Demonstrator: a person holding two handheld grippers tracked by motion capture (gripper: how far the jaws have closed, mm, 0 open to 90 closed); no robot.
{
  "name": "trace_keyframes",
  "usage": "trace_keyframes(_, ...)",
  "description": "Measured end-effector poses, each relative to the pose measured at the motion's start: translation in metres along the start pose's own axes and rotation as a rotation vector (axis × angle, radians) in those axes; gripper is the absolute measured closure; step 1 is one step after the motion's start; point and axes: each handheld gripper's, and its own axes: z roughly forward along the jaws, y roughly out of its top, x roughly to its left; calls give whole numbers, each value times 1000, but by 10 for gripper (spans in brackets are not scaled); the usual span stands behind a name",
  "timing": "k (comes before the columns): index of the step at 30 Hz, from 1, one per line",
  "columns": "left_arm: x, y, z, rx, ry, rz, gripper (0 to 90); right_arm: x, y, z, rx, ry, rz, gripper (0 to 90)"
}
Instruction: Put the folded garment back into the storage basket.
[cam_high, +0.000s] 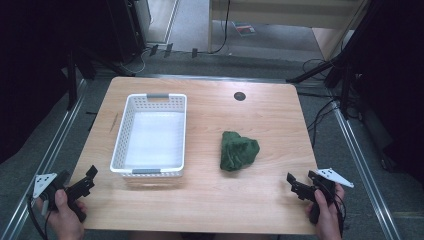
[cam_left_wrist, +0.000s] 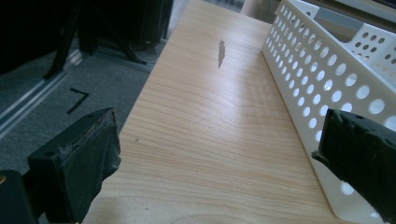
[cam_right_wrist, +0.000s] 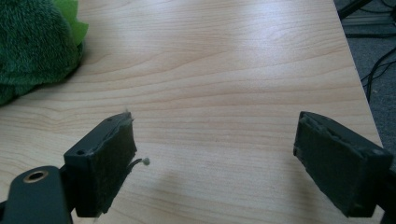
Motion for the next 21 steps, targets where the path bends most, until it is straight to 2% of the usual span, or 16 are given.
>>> trace_keyframes(3, 0, 0, 0, 8, 5, 10, 0, 0, 0, 0, -1, 0, 2, 131)
trace_keyframes(6, 2, 3, -4, 4, 1, -4, 0, 0, 0, 0, -2, 0, 0, 131)
trace_keyframes(9, 0, 8, -9, -1, 10, 11, 0, 0, 0, 0, 0, 0, -1, 131)
trace_keyframes(16, -16, 30, -27, -47, -17, 38, 0, 0, 0, 0, 0, 0, 2, 131)
trace_keyframes(21, -25, 41, -36, -59, -32, 42, 0, 0, 0, 0, -2, 0, 1, 131)
